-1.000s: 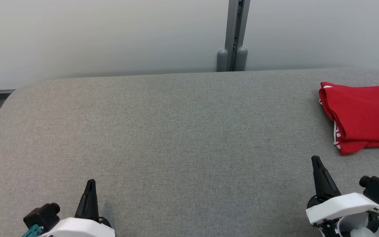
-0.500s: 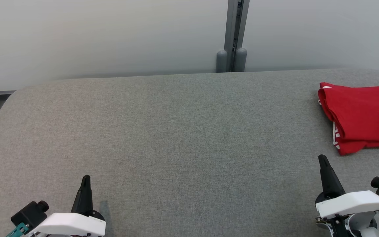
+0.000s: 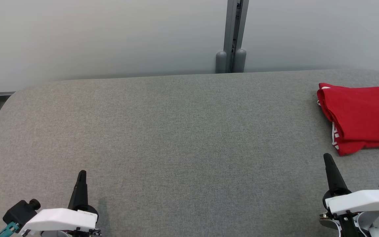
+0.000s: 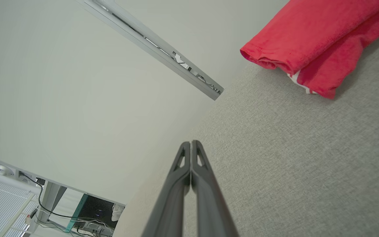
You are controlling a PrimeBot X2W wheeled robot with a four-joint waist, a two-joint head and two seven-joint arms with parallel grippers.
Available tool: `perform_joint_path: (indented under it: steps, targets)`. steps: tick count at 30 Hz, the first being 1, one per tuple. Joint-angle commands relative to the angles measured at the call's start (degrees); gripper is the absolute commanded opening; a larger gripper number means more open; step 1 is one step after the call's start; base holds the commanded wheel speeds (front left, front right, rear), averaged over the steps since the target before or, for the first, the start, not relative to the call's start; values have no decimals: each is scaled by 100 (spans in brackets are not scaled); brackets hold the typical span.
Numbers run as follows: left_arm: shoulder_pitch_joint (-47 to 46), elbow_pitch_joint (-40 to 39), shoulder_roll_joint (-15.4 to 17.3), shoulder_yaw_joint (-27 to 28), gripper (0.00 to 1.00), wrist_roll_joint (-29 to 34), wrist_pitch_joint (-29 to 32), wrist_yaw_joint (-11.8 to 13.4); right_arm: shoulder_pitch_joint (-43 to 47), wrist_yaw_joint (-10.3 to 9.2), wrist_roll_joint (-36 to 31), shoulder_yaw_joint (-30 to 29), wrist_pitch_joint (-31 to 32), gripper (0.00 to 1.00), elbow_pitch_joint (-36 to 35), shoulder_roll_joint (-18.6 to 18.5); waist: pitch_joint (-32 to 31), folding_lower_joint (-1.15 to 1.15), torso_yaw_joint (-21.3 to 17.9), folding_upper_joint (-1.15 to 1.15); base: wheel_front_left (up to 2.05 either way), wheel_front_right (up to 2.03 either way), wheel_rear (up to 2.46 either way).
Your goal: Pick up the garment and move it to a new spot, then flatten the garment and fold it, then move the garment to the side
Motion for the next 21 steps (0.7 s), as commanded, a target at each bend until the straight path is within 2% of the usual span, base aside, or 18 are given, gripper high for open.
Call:
perform_joint_path:
  steps: [1,21]
  targets:
    - [-175,-84,28,55,0,-160,35,-64,-34,2,171,-46,50,0,-93,-54,-2,0,-1,0,0,0,0]
    - [-306,-111,35,261,0,-1359,373,-242,-6,2,1366,-245,379,0,-196,-63,-34,0,-19,0,0,0,0]
